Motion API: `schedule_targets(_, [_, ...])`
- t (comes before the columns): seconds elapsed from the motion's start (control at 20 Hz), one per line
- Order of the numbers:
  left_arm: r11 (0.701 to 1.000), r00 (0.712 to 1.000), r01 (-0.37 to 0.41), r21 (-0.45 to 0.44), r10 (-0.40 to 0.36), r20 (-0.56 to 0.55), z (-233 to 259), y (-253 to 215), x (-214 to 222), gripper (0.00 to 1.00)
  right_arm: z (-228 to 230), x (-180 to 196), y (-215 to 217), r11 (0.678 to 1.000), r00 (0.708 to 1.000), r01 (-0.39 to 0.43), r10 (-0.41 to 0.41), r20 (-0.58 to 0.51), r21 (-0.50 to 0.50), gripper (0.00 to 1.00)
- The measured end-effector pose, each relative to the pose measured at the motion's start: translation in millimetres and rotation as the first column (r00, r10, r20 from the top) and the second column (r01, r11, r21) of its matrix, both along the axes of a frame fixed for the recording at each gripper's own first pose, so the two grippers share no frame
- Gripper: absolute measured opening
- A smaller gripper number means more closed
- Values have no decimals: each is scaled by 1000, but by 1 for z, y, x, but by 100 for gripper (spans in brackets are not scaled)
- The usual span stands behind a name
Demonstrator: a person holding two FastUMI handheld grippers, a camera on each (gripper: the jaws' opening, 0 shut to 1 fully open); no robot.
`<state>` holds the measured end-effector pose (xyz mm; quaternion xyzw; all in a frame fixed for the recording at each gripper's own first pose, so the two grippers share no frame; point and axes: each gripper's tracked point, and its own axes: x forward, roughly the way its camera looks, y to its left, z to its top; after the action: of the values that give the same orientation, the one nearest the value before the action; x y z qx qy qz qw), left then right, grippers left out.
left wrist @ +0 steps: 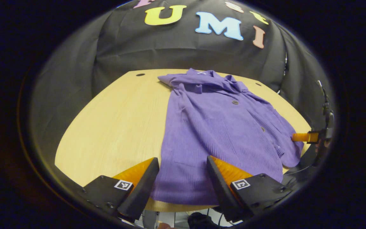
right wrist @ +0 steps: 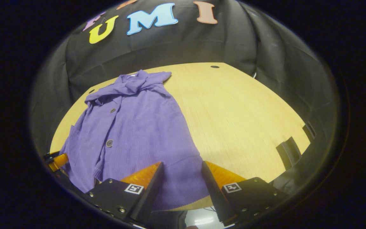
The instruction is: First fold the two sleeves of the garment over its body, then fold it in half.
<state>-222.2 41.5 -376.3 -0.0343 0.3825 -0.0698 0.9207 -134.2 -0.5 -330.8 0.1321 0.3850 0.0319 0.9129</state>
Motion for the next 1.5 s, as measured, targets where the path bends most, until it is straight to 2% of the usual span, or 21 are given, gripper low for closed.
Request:
schedule_targets(0.1, [999, 1000, 16, 34, -17, 2, -1, -2, -2, 97, -3, -6, 4, 999, 1000, -19, 19, -1, -31, 96])
schedule_targets(0.2, [998, 1000, 31, 55, -31, 0, -4, -9, -4, 99, -3, -6, 10, 998, 999, -29, 30, 16, -58, 96])
schedule_targets(0.3, [998, 999, 32, 57, -32, 2, -3, -15, -4, 96, -4, -7, 11, 999, 1000, -7, 7, 10, -39, 98])
schedule_targets(0.35, [998, 1000, 23, 52, -23, 2, -3, -15, -4, 85, -4, -8, 11, 999, 1000, -7, 7, 6, -40, 98])
schedule_targets(0.45, [998, 999, 37, 47, -37, 3, -3, -20, -4, 79, -4, -8, 14, 999, 1000, -20, 20, -3, -49, 96])
schedule_targets(0.55, [999, 1000, 23, 40, -23, 5, -2, -26, -4, 51, -4, -8, 16, 998, 1000, -25, 24, -14, -53, 82])
schedule_targets(0.6, [999, 1000, 14, 48, -14, 3, -3, -28, -2, 42, -3, -4, 20, 999, 1000, -29, 28, -13, -32, 82])
schedule_targets(0.7, [998, 1000, -17, 62, 18, -8, -2, -32, 0, 24, -2, -4, 22, 999, 1000, 9, -10, -20, -31, 45])
schedule_targets(0.75, [997, 1000, -12, 76, 13, -18, -2, -34, 0, 14, -4, -4, 22, 999, 1000, 0, -1, -29, -42, 42])
schedule_targets(0.8, [997, 1000, 4, 80, -1, -30, -3, -39, 1, 14, -2, 0, 27, 1000, 1000, -4, 3, -27, -17, 41])
schedule_targets(0.85, [997, 999, 13, 78, -10, -36, -2, -40, 1, 13, -2, -2, 29, 1000, 999, 25, -25, -35, -7, 4])
schedule_targets(0.9, [998, 999, 25, 65, -22, -45, -1, -45, 1, 9, -1, -2, 29, 1000, 999, 25, -26, -45, -14, 6])
schedule_targets(1.0, [999, 997, 48, 21, -47, -61, 1, -51, 6, 8, 3, 3, 30, 1000, 999, 9, -10, -45, -23, 6])
schedule_targets(1.1, [997, 995, 59, -43, -62, -77, 12, -59, 8, 7, 11, 3, 32, 1000, 999, 2, -1, -49, 8, 2])
schedule_targets(1.2, [995, 996, 80, -65, -82, -30, 37, -62, 20, 6, 34, 9, 35, 998, 1000, 20, -19, -14, 66, 1])
schedule_targets(1.35, [988, 995, 98, -121, -94, 37, 76, -68, 38, 7, 75, 21, 33, 996, 997, 4, -11, 76, 86, 1])
schedule_targets(1.5, [980, 994, 86, -180, -71, 85, 111, -70, 58, 7, 110, 37, 38, 992, 990, -18, 0, 143, 121, 1])
